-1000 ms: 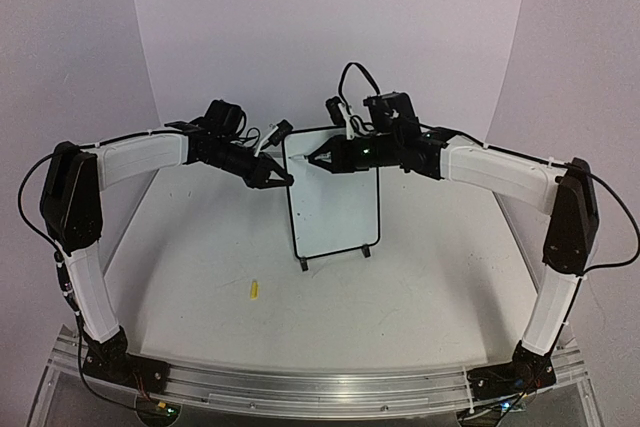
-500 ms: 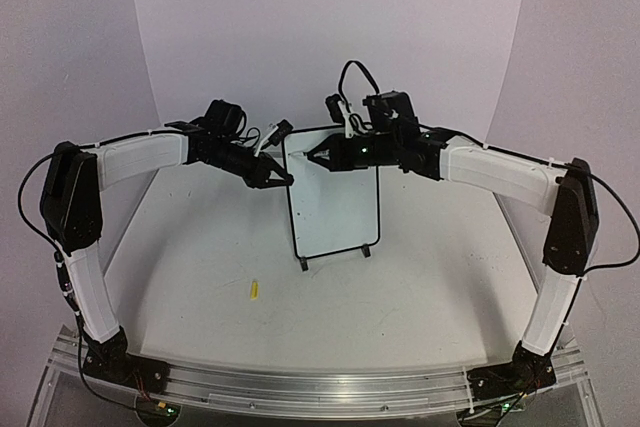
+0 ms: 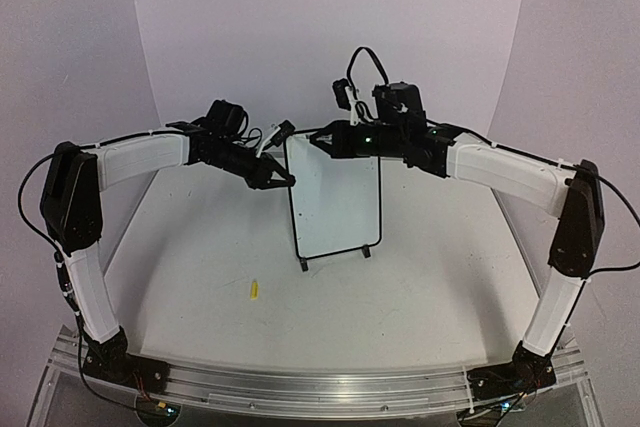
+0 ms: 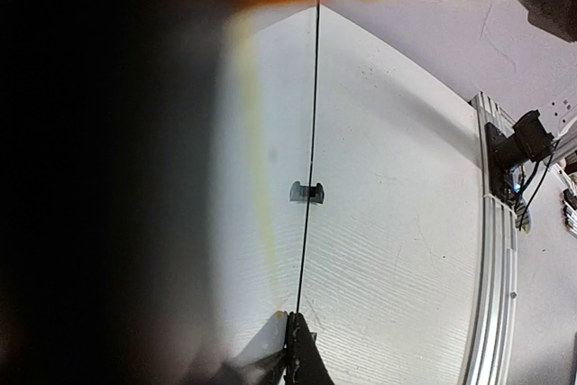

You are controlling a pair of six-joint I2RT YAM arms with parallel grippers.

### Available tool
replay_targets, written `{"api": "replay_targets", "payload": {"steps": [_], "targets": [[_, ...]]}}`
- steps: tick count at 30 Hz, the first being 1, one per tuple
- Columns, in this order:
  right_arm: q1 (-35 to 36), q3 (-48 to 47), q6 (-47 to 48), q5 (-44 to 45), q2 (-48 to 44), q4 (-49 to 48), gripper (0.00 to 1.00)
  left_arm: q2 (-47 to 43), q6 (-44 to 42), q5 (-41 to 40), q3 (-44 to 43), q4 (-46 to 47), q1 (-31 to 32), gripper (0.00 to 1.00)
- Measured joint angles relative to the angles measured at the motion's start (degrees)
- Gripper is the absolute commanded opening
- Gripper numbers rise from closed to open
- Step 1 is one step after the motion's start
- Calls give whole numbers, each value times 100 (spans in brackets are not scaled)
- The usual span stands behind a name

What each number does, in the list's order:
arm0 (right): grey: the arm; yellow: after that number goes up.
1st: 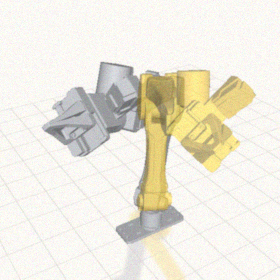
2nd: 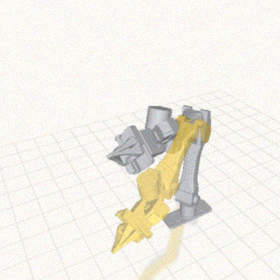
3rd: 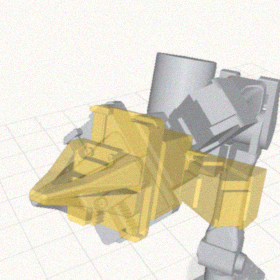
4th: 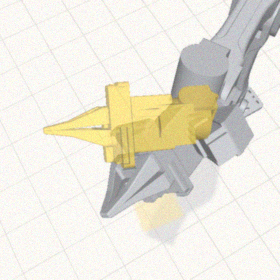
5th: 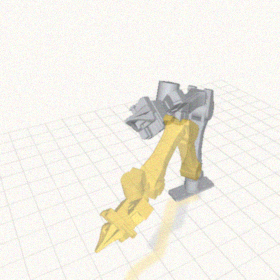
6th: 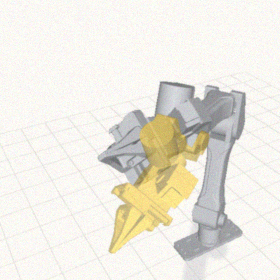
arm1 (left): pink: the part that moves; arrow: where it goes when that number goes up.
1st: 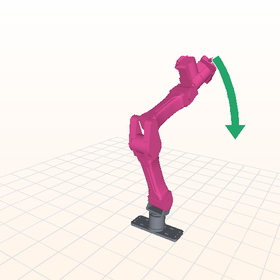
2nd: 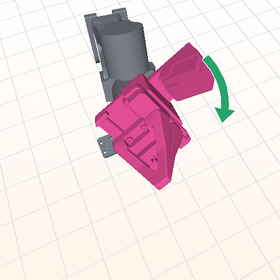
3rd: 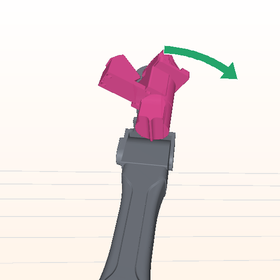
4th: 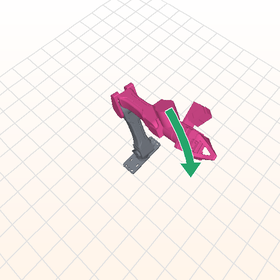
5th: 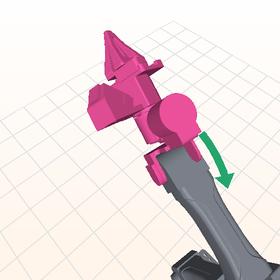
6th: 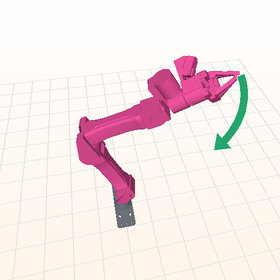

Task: Write a sentence on the whiteboard

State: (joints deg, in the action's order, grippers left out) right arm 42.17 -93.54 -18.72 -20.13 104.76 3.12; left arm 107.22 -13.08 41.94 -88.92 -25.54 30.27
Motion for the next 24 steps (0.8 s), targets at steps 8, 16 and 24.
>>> {"api": "replay_targets", "payload": {"steps": [8, 16, 24], "targets": [[0, 33, -45, 18, -10, -33, 0, 0, -18, -8, 0, 0, 5, 0], [2, 473, -88, 101, -169, -214, 0, 0, -18, -11, 0, 2, 5, 0], [2, 771, -119, 163, -288, -224, 0, -2, -22, -11, 0, 0, 8, 0]]}}
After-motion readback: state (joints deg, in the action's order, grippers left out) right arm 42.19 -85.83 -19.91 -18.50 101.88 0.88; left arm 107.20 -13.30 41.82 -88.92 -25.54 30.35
